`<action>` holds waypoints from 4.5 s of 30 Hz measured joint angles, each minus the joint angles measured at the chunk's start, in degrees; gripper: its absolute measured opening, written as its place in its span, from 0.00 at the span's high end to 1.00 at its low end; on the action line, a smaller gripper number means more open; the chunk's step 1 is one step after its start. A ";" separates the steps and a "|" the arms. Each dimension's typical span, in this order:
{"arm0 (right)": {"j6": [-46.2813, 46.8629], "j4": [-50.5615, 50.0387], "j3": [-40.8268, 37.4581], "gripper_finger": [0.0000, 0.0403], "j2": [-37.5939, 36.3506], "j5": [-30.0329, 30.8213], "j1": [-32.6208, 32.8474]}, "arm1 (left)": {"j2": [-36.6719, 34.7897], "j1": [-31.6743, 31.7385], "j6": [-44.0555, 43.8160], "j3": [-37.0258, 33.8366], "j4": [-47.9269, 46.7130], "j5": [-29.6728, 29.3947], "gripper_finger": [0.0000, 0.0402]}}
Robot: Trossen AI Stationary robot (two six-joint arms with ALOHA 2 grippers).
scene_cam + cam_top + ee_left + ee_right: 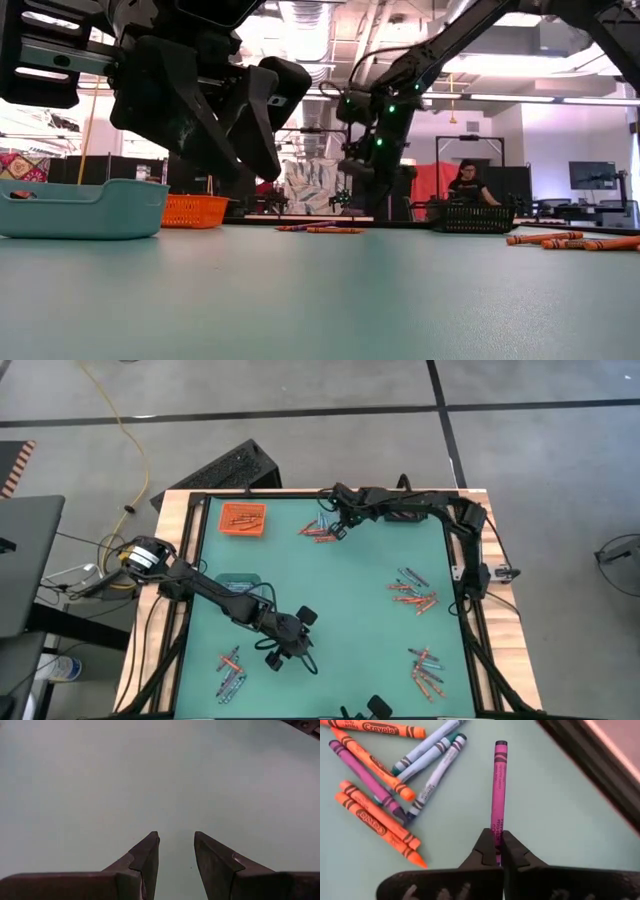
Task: Sort crayons
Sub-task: Put the purple crayon into the top right black bin, then put the orange crayon into the orange basket
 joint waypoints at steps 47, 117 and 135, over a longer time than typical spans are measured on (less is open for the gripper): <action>-31.21 -18.84 -22.99 1.00 -28.64 17.10 -17.25 | 0.20 0.01 1.06 0.00 6.84 -0.68 0.71; -9.55 -14.52 -32.98 0.59 -44.44 -11.34 30.68 | 0.24 0.08 -0.46 0.00 10.42 -1.36 0.71; -12.15 -14.11 -34.53 0.59 -25.90 -9.44 29.77 | 0.24 0.11 -1.44 0.00 10.85 -1.35 0.71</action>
